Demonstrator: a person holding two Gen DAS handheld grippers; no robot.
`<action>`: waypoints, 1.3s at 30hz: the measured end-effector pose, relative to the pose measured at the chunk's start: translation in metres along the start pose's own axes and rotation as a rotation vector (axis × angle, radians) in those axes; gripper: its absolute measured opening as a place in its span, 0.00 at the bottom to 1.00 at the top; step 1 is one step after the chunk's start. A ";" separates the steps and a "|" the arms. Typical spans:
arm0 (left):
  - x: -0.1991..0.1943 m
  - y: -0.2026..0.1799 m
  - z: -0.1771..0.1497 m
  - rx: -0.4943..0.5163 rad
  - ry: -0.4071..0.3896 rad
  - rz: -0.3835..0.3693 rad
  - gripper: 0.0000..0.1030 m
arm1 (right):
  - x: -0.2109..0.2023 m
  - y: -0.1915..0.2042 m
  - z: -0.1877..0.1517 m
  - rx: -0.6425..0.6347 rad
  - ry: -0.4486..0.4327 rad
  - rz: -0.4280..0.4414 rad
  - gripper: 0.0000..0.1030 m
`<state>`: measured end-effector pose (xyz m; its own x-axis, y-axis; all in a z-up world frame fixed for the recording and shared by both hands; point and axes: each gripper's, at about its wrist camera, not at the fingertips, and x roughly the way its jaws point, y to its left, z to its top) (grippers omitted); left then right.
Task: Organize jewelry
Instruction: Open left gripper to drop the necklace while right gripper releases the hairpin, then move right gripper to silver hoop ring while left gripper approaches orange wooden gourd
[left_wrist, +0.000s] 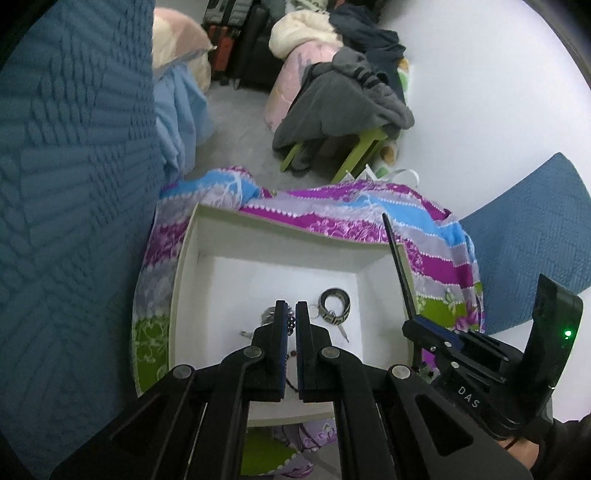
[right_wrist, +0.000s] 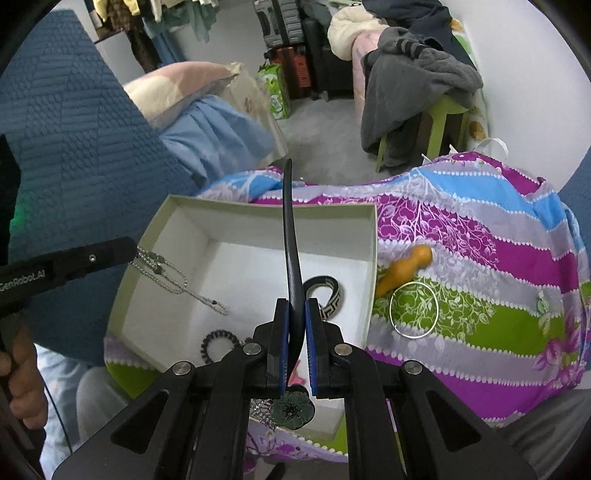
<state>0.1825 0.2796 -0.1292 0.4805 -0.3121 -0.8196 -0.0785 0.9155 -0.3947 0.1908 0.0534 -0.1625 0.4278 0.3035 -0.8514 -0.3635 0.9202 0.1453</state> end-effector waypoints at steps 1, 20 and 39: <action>0.001 0.001 -0.002 -0.003 0.001 -0.002 0.01 | 0.001 -0.001 -0.002 0.006 0.002 0.003 0.07; -0.068 -0.071 0.004 0.071 -0.144 0.037 0.17 | -0.099 -0.022 0.008 -0.023 -0.224 0.083 0.28; -0.127 -0.204 -0.042 0.185 -0.305 0.031 0.62 | -0.225 -0.119 -0.023 0.035 -0.410 0.017 0.28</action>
<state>0.1009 0.1218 0.0379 0.7211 -0.2185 -0.6574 0.0486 0.9626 -0.2667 0.1187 -0.1304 -0.0004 0.7187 0.3856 -0.5786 -0.3479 0.9199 0.1809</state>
